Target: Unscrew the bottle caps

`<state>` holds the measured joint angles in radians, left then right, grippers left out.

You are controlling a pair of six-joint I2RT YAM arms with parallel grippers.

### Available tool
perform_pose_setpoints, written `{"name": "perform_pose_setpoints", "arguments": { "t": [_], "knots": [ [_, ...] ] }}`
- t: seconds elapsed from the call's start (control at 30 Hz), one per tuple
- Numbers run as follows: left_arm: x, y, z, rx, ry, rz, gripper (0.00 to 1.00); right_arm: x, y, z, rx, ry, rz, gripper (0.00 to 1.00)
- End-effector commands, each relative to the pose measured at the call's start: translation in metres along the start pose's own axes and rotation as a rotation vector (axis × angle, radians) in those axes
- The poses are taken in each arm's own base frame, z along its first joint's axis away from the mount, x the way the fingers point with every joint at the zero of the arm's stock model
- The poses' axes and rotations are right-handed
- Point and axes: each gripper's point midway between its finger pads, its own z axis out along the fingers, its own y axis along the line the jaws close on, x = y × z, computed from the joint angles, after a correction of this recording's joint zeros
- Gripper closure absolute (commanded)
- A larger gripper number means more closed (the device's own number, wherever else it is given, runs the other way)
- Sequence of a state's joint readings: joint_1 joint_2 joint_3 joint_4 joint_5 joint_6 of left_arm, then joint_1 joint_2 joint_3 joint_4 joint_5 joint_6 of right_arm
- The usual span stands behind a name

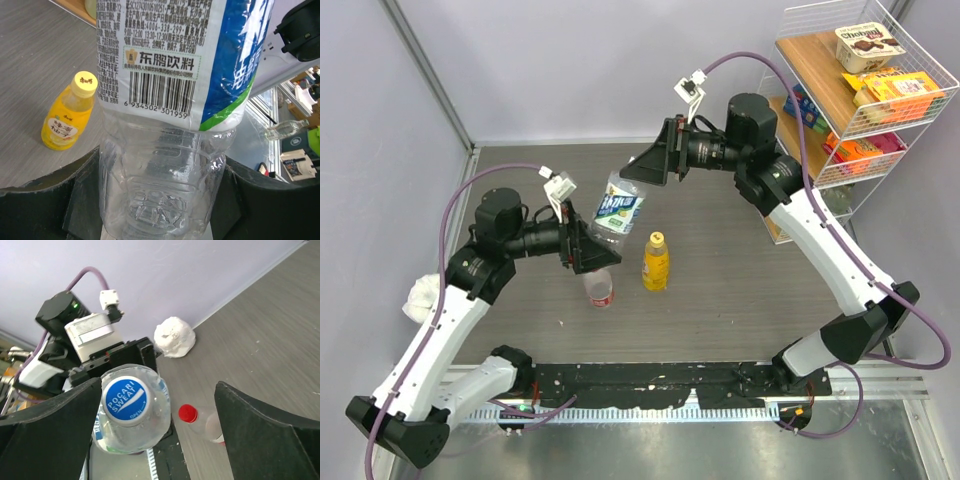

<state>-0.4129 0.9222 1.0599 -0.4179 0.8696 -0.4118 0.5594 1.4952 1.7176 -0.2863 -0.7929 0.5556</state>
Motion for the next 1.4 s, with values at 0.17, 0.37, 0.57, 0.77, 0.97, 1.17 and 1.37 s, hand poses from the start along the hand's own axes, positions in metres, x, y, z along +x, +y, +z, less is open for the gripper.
{"name": "perform_pose_setpoints", "arguments": {
  "t": [0.17,0.37,0.57,0.77,0.97,1.17,1.37],
  "knots": [
    [-0.020,0.022,0.000,-0.174,-0.103,0.000,0.67,-0.048,-0.005,-0.028,0.061,-0.171,0.052,0.00],
    [-0.021,0.063,-0.010,-0.451,-0.093,-0.051,0.73,-0.063,-0.006,-0.036,0.033,-0.249,0.096,0.00],
    [-0.028,0.068,-0.015,-0.520,-0.118,-0.054,0.73,-0.061,-0.041,-0.047,0.243,-0.302,0.113,0.00],
    [-0.020,0.068,-0.007,-0.548,-0.052,-0.002,0.75,-0.049,-0.047,-0.028,0.338,-0.300,0.104,0.00],
    [-0.012,0.069,0.002,-0.583,-0.007,0.024,0.75,-0.030,-0.060,0.011,0.478,-0.209,0.125,0.00],
    [-0.005,0.070,0.004,-0.617,0.014,0.023,0.76,-0.017,-0.077,0.027,0.485,-0.192,0.216,0.13],
    [-0.005,0.069,0.002,-0.630,0.009,0.030,0.76,-0.013,-0.083,0.029,0.485,-0.211,0.238,0.27]
  ]
}}
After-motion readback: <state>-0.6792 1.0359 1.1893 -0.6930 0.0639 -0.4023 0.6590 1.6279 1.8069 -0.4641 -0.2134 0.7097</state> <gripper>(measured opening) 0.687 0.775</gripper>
